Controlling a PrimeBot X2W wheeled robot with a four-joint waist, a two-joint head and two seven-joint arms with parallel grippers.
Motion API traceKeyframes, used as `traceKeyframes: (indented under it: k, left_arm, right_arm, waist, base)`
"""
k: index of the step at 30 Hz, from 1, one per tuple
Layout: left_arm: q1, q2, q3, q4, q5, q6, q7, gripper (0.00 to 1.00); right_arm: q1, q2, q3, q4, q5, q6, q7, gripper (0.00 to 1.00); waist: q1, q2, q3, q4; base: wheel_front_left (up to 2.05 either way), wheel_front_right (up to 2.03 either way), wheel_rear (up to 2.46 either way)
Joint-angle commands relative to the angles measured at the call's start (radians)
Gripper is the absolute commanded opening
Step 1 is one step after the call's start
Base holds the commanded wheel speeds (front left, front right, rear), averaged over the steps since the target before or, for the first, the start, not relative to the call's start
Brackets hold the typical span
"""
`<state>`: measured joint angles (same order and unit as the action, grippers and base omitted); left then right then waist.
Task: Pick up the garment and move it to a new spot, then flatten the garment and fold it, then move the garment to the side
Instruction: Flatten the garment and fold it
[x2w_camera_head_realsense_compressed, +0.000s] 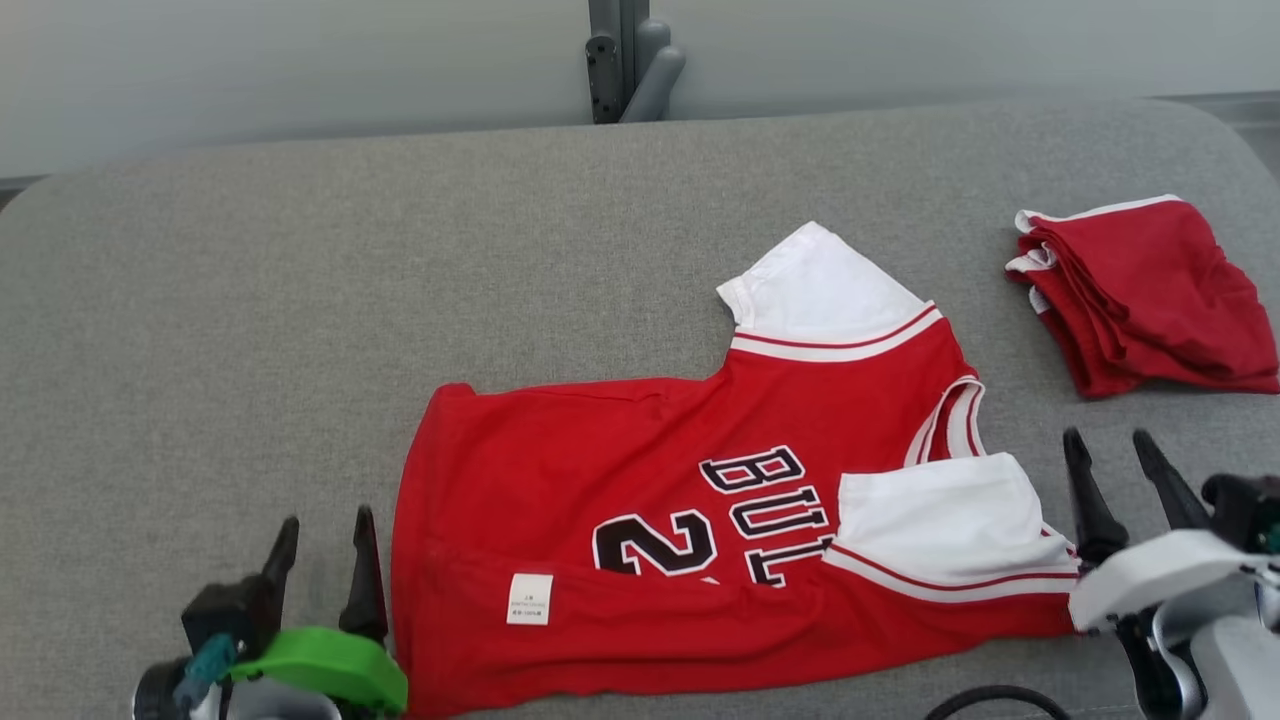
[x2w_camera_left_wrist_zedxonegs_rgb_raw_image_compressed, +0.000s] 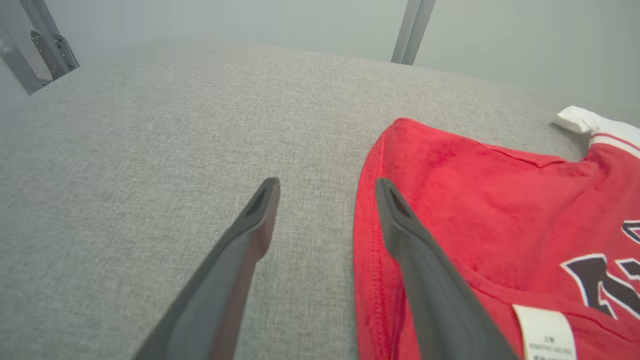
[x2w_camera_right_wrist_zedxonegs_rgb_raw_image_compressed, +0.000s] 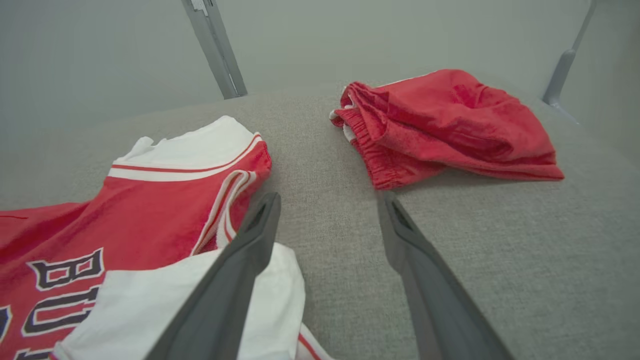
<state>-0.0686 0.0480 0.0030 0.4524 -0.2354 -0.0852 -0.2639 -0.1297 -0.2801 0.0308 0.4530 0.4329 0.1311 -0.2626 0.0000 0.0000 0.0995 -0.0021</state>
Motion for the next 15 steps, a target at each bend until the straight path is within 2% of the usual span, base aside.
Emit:
traceKeyframes:
  k: [1, 6, 15]
  left_arm:
    - [-0.028, 0.005, 0.006, -0.003, 0.013, -0.003, 0.0, 1.0]
    - [-0.161, 0.005, -0.001, 0.041, 0.045, -0.02, 0.0, 1.0]
    - [-0.35, 0.026, -0.021, 0.22, 0.098, -0.038, 0.0, 1.0]
  right_arm:
    - [-0.024, -0.003, 0.007, -0.008, -0.007, -0.001, -0.003, 1.0]
    - [-0.149, -0.002, 0.069, -0.01, -0.021, -0.001, -0.003, 1.0]
    - [-0.288, 0.017, 0.174, 0.003, -0.006, -0.001, -0.003, 1.0]
  waist:
    - [0.0, 0.0, 0.048, 0.007]
    - [0.0, 0.0, 0.108, 0.005]
    - [0.0, 0.0, 0.171, -0.006]
  base:
    - [0.0, 0.0, 0.0]
    - [0.0, 0.0, 0.0]
    - [0.0, 0.0, 0.0]
